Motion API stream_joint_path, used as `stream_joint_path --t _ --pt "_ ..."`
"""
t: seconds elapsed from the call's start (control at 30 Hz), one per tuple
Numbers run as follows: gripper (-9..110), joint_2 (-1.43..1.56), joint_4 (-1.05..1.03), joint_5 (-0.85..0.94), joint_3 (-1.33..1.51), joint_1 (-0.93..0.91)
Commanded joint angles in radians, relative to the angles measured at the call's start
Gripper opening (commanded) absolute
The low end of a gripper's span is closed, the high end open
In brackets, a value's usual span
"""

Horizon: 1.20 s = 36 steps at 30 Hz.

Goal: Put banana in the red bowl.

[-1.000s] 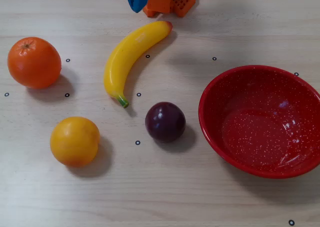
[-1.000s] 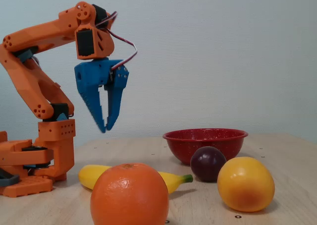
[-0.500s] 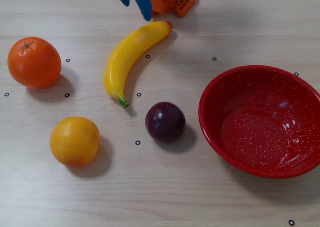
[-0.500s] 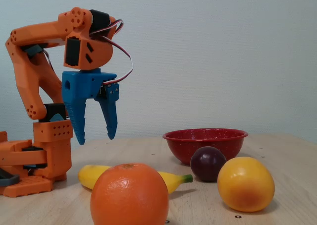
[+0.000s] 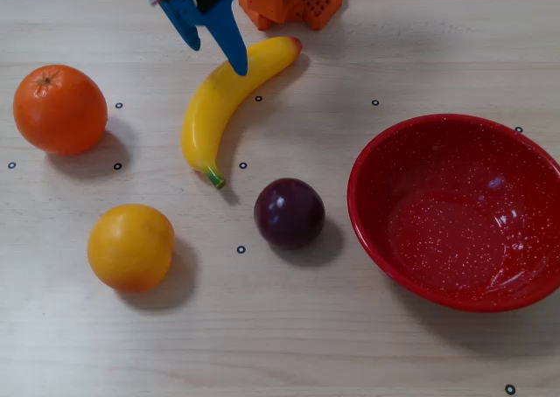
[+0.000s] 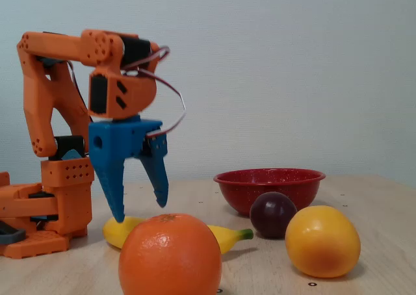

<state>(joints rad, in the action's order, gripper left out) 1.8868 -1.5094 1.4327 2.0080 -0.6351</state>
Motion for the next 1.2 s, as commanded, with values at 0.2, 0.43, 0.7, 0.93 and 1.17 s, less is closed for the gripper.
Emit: stream_joint_path --t 0.2,0.43,0.7,0.93,1.17 --pt "33 -0.084 0.118 0.080 -0.051 -0.017" --pt "35 -0.137 0.190 0.137 -0.057 -0.014" --pt "33 -0.206 0.245 0.169 -0.066 -0.002" --pt "33 -0.242 0.278 0.158 -0.067 0.012" --pt "30 -0.252 0.301 0.150 -0.066 0.026"
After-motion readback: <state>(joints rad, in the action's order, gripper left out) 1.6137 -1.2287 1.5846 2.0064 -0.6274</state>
